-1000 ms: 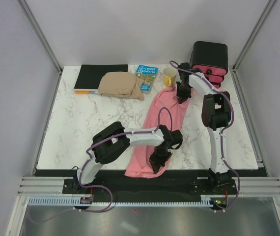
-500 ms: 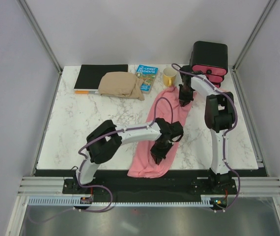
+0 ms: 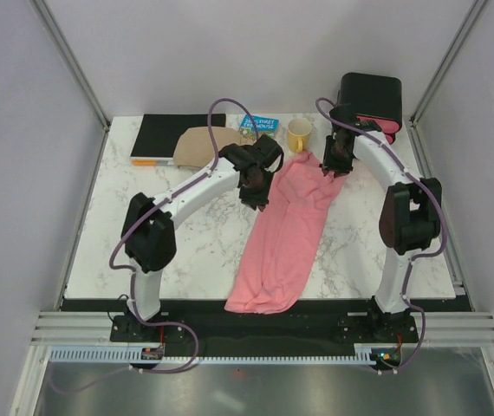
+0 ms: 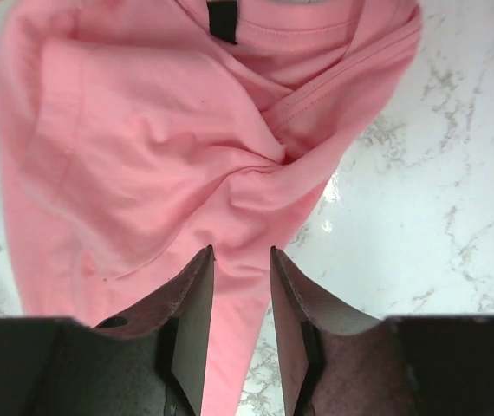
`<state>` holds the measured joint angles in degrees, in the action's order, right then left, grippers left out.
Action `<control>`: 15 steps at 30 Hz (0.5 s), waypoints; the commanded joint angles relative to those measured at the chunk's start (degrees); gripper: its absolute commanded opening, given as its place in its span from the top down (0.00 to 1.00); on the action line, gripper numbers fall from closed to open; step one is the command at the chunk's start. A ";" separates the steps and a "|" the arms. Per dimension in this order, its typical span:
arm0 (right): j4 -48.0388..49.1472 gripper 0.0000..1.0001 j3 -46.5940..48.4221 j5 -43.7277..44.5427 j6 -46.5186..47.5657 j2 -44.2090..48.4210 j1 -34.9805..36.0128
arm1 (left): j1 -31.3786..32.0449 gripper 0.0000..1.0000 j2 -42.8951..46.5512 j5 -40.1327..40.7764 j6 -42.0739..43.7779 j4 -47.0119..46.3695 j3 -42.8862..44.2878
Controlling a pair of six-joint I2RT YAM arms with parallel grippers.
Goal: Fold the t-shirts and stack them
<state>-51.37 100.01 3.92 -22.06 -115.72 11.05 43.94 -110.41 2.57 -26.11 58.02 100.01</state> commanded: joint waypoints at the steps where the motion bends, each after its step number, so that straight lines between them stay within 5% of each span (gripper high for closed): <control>1: 4.08 0.59 -5.15 2.93 0.71 5.59 -0.24 | -0.44 0.69 -10.77 1.39 4.83 -1.94 9.92; 8: 9.27 0.59 -10.44 2.85 0.88 2.96 -0.15 | -0.61 0.69 -24.84 -0.28 8.44 -2.12 28.02; 15: 11.65 0.58 -10.45 1.88 0.97 0.50 -0.15 | -1.32 0.69 -28.01 -0.20 9.05 -3.00 29.90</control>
<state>-43.48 88.66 5.89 -21.58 -114.10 11.03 43.09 -138.19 2.68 -20.12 56.34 127.04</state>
